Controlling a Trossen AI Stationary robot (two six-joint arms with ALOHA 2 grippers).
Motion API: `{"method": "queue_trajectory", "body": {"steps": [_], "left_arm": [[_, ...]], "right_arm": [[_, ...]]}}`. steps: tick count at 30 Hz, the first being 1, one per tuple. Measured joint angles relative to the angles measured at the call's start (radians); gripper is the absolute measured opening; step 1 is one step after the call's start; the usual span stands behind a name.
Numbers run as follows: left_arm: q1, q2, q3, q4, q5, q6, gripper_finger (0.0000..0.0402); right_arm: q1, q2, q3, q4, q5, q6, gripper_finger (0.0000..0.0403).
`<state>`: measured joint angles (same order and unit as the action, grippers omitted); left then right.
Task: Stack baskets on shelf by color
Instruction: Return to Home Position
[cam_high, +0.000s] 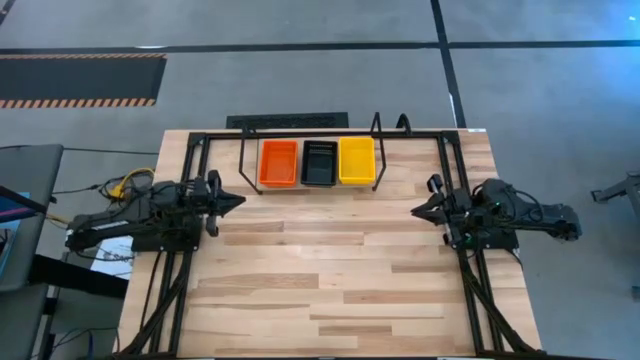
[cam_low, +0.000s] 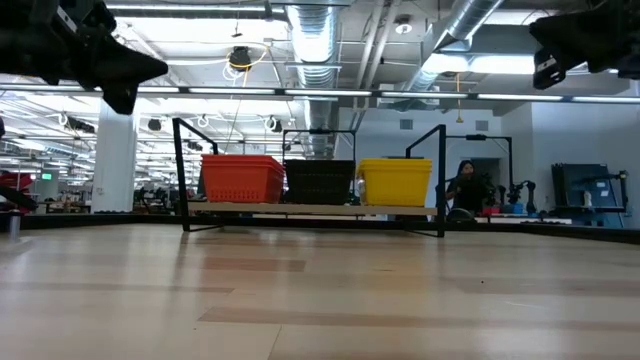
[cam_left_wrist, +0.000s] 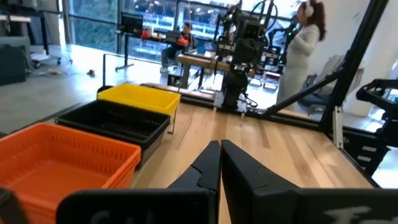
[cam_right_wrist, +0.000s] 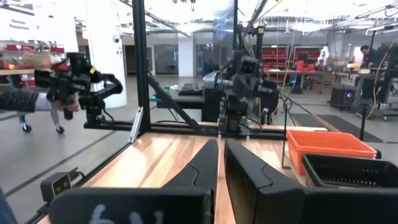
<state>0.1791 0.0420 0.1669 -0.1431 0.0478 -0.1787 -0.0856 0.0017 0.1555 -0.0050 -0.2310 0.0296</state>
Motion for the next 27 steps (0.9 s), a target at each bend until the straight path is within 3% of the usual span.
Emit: {"method": "queue_trajectory", "body": {"steps": [6, 18, 27], "left_arm": [[-0.014, 0.001, -0.151, 0.185, 0.042, -0.087, 0.0000], [-0.121, 0.010, -0.154, 0.170, -0.112, -0.126, 0.0000], [-0.122, 0.010, -0.154, 0.163, -0.077, -0.187, 0.0000]], "right_arm": [[0.000, 0.000, 0.000, 0.001, 0.000, 0.001, 0.0051], [-0.001, 0.001, 0.000, 0.004, 0.071, -0.003, 0.0051], [-0.001, 0.001, 0.000, 0.002, 0.071, 0.025, 0.0051]]}}
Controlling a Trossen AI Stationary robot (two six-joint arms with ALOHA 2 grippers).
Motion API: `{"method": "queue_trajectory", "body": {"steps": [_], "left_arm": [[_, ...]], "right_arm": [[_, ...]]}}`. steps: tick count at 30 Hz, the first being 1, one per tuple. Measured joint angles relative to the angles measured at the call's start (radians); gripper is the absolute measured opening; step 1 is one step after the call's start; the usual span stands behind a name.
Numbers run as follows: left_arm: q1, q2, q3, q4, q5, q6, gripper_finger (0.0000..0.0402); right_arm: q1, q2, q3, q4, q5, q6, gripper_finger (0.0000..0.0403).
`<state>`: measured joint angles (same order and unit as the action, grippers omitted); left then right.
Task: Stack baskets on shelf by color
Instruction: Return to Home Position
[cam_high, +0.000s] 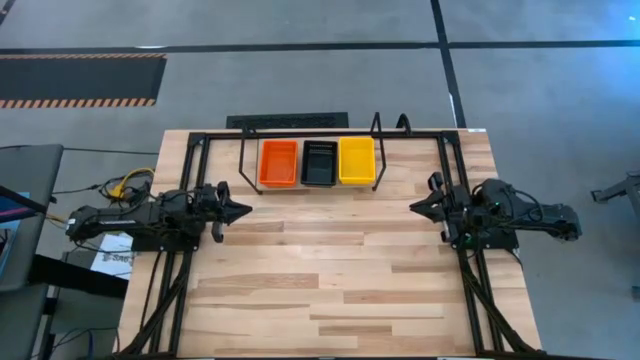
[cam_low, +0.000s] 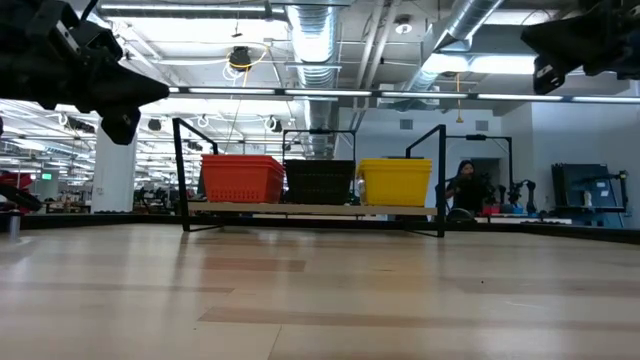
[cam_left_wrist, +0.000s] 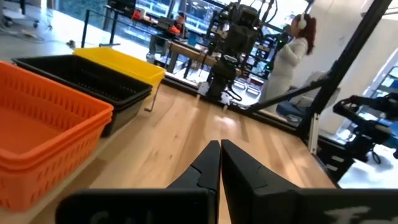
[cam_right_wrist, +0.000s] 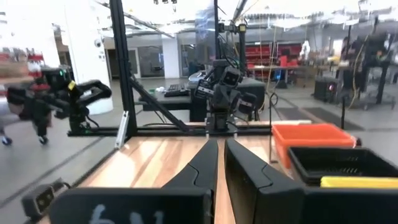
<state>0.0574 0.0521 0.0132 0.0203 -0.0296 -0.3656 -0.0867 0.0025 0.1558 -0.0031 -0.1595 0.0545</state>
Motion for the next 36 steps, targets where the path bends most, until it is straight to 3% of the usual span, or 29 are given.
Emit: {"method": "queue_trajectory", "body": {"steps": [4, 12, 19, 25, 36], "left_arm": [[0.000, 0.000, 0.000, -0.003, 0.022, 0.055, 0.0000], [0.000, 0.000, 0.000, -0.003, 0.038, 0.129, 0.0000], [0.000, 0.000, 0.000, 0.001, 0.052, 0.163, 0.0000], [0.000, 0.000, 0.000, 0.001, 0.051, 0.189, 0.0000], [0.000, 0.000, 0.000, 0.001, 0.049, 0.218, 0.0000]], "right_arm": [[0.000, 0.000, 0.000, -0.020, 0.000, 0.036, 0.0051], [0.044, 0.011, -0.004, -0.113, 0.000, -0.127, 0.0051], [0.088, 0.011, -0.148, 0.067, 0.006, -0.222, 0.0051], [0.085, -0.002, -0.146, 0.088, 0.007, -0.349, 0.0051], [0.085, 0.003, -0.146, 0.059, 0.006, -0.344, 0.0051]]}}
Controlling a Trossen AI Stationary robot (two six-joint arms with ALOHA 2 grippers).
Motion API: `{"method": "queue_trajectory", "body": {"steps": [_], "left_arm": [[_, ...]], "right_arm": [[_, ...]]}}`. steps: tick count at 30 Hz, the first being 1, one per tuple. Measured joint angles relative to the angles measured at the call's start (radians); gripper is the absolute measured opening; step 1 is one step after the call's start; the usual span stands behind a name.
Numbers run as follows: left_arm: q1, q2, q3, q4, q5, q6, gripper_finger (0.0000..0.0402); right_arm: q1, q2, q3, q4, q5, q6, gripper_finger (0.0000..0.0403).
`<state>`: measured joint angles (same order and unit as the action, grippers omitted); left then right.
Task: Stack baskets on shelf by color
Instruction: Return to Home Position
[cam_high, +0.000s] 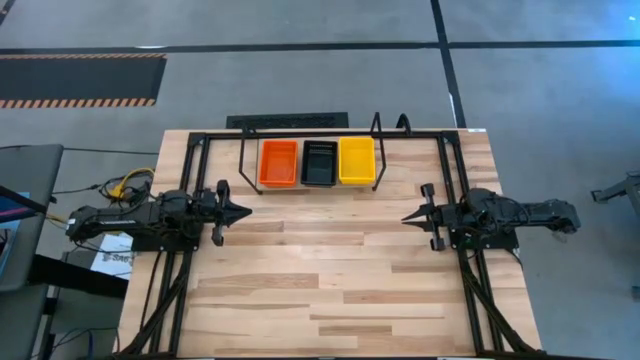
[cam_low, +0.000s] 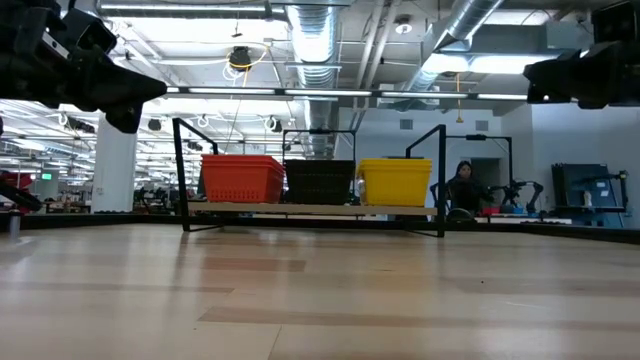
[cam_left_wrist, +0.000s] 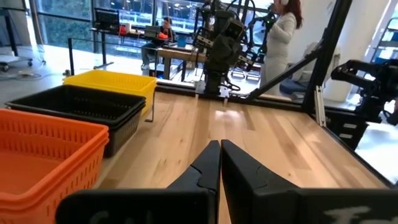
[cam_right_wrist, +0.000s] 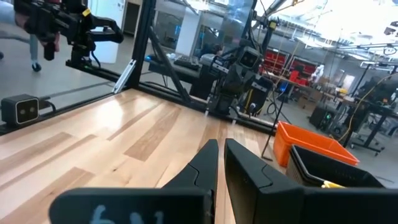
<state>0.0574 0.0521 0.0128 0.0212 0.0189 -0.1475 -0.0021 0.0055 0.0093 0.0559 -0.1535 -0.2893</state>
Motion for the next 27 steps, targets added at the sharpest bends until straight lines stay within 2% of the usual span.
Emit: {"method": "queue_trajectory", "body": {"steps": [27], "left_arm": [[0.000, 0.000, 0.000, -0.001, -0.008, 0.020, 0.0000]], "right_arm": [[0.000, 0.001, 0.000, -0.002, -0.002, 0.002, 0.0051]]}}
